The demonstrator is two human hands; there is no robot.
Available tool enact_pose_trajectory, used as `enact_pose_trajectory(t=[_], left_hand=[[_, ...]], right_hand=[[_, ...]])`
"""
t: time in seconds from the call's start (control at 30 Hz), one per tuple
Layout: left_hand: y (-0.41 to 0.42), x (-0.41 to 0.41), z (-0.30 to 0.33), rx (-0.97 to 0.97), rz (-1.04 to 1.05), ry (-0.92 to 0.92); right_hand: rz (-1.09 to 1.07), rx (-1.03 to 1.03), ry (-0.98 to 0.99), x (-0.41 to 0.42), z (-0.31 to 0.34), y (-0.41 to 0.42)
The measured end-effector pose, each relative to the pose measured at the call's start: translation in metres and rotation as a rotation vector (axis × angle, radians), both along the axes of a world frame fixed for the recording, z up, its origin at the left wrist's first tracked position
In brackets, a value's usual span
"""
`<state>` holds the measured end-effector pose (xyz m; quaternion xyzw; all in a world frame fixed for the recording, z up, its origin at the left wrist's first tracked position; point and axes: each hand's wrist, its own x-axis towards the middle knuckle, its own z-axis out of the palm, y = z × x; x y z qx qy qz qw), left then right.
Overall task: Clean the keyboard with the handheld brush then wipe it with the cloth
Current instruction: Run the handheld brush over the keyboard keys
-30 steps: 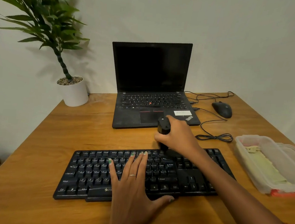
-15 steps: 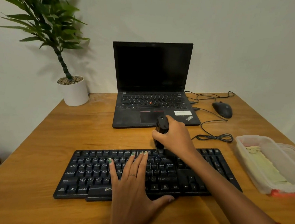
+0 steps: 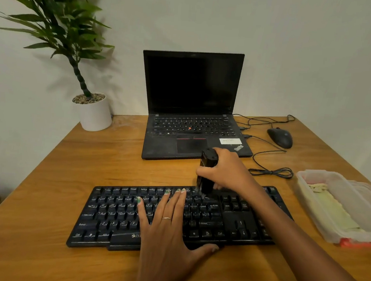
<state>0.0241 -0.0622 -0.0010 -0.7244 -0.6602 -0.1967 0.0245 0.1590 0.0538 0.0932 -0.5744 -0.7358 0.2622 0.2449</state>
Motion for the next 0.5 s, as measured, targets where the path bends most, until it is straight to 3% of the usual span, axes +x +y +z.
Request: enact_pose_trajectory(t=[0.13,0.27,0.4,0.5], left_hand=[[0.0,0.0,0.0,-0.003,0.002,-0.008],[0.0,0.0,0.0,0.007,0.005,-0.008],[0.0,0.0,0.0,0.006,0.003,-0.001],[0.001,0.0,0.0,0.006,0.01,-0.005]], right_hand=[[-0.032,0.173,-0.006,-0.01,-0.009,-0.004],[-0.005,0.074,0.037,-0.006,-0.007,-0.001],[-0.099,0.201,0.009,-0.004,-0.01,0.001],[-0.022,0.102,0.046,-0.003,-0.009,-0.001]])
